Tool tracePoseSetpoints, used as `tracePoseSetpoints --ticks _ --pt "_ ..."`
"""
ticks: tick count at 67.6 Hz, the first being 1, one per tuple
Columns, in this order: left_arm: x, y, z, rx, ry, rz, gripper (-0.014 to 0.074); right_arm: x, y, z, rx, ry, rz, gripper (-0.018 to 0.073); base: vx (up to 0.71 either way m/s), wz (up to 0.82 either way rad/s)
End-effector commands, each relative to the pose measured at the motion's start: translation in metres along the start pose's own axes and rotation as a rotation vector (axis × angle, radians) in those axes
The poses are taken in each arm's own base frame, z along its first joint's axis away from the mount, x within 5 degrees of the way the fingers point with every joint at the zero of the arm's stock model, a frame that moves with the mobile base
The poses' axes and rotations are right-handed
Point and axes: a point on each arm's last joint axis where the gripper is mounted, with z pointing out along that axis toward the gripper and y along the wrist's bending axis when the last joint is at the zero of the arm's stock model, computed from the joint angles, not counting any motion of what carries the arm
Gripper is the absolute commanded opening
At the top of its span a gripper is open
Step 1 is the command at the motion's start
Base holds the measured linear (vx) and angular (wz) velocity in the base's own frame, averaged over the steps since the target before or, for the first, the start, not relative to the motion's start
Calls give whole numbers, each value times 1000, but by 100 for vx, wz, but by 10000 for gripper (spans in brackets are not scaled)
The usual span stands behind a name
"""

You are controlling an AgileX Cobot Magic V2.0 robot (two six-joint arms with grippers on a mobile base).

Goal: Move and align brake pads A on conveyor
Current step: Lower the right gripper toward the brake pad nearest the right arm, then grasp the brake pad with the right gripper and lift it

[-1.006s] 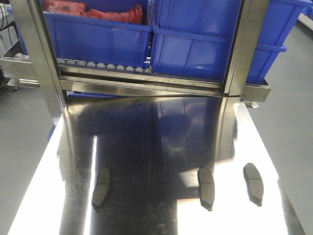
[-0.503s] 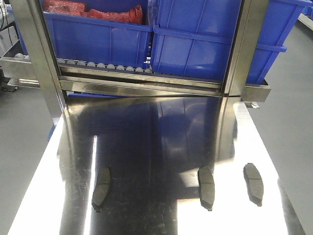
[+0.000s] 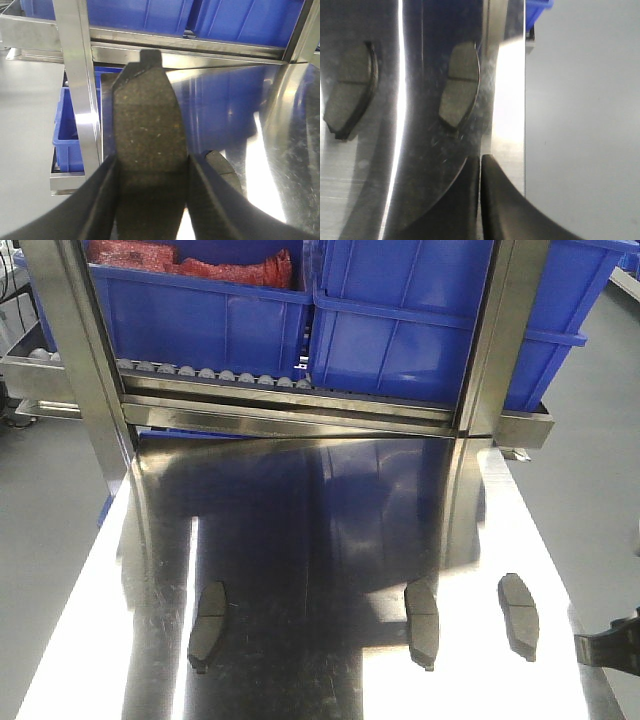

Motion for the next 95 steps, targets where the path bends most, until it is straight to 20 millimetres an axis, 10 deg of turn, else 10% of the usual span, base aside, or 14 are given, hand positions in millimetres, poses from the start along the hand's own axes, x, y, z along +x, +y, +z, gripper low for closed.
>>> tracePoseSetpoints --ticks 1,24,53,95 --pt "-19 -1 -4 2 -128 -16 -6 -13 0 -1 -5 -38 47 -12 0 0" --pt "-19 -1 -4 2 -128 -16 -6 -8 -1 9 8 69 49 33 0 0" --pt "-19 -1 -4 2 -128 -16 -6 -13 0 11 2 43 30 436 0 0" --pt "-19 -1 -4 2 -128 -16 -6 -94 6 93 -37 268 89 463 0 0"
